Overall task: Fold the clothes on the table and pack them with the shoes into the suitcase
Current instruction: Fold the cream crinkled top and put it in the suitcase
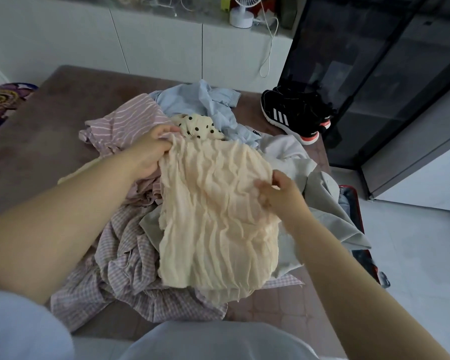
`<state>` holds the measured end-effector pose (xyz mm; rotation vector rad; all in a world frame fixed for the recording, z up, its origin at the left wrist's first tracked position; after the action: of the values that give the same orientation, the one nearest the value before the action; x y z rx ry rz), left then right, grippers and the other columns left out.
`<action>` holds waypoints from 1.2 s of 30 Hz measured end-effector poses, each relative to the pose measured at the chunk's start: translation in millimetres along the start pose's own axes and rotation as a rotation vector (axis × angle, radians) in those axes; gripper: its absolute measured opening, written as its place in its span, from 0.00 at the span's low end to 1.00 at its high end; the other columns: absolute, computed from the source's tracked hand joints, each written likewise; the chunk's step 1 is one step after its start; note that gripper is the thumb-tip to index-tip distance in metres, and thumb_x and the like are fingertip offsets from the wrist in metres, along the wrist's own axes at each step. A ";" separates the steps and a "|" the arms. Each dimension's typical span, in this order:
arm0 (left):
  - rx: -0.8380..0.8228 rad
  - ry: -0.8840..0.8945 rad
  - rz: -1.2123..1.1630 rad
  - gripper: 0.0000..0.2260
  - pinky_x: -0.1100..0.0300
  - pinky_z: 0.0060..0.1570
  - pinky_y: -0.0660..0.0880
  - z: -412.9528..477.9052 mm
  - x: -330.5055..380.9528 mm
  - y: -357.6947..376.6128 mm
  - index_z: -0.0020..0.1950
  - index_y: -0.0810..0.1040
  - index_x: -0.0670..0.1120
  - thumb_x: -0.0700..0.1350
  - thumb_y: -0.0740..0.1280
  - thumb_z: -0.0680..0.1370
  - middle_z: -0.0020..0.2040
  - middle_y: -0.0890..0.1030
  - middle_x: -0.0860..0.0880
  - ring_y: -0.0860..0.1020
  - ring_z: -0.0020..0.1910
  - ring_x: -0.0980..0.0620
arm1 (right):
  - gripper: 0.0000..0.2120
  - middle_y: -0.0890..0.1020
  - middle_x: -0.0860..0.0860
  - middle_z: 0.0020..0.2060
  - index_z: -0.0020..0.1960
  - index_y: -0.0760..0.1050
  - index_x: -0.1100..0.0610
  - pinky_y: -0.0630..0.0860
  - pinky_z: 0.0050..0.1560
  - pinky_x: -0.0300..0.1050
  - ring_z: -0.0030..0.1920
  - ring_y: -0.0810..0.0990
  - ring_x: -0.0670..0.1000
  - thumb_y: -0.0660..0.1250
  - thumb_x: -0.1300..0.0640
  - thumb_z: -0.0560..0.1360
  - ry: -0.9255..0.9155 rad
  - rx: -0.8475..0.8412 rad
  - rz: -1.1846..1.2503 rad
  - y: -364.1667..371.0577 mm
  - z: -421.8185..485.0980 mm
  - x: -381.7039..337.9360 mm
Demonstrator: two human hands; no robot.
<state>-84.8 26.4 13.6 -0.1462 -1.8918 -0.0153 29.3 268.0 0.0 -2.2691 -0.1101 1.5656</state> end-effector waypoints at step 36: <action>-0.484 0.770 1.300 0.53 0.58 0.72 0.38 -148.0 -100.5 36.7 0.75 0.38 0.55 0.79 0.56 0.60 0.74 0.56 0.54 0.51 0.72 0.54 | 0.27 0.77 0.42 0.31 0.65 0.73 0.47 0.72 0.44 0.40 0.35 0.73 0.42 0.72 0.62 0.69 -0.833 -0.494 -0.825 -36.1 -53.9 17.6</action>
<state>90.3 41.0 -36.3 -1.4406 -0.7384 0.3097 90.6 292.0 13.7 -1.3146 -1.5517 1.9359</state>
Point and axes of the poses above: each hand's wrist, its own z-axis towards the middle knuckle, its own y-axis out of the palm, x = y × z, the point moved 1 cm from there along z, towards the middle knuckle
